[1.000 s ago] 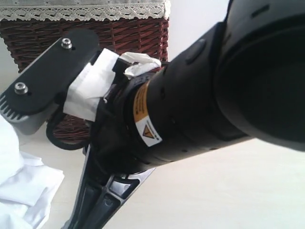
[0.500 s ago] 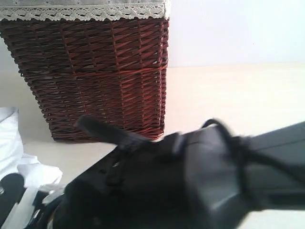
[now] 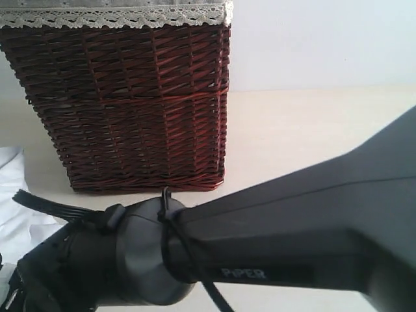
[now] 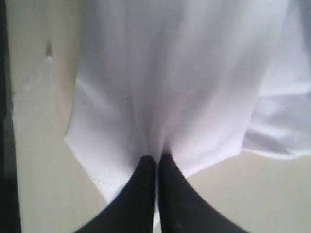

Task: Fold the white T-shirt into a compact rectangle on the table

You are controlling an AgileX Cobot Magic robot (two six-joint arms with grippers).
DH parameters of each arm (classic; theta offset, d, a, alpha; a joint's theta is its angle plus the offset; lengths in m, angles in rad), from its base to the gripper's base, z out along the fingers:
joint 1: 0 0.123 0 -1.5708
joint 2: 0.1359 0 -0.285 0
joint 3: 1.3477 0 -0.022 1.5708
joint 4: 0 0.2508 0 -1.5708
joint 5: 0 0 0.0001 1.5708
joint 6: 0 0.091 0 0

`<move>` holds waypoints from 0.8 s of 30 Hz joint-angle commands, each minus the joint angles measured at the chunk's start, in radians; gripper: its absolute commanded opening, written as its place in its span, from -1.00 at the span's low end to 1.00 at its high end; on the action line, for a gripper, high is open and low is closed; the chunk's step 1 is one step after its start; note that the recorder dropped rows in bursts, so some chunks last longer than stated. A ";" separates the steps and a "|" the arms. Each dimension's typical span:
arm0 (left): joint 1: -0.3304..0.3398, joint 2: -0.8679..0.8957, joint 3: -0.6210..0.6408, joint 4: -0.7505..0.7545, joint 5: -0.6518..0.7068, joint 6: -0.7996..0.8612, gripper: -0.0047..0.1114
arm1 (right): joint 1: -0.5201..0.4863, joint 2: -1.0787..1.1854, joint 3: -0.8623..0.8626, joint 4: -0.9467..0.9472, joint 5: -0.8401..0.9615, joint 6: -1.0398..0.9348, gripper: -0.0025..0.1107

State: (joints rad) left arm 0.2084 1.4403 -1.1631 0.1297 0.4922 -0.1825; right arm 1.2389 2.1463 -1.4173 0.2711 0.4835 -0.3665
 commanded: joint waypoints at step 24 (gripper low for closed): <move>-0.001 0.000 0.114 -0.373 0.085 0.408 -0.31 | -0.020 -0.765 -0.007 -0.962 0.738 0.608 -0.96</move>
State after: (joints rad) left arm 0.2084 1.4421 -1.0621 -0.1425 0.5437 0.1306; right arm 1.2247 1.4021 -1.4197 -0.6370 1.1930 0.2302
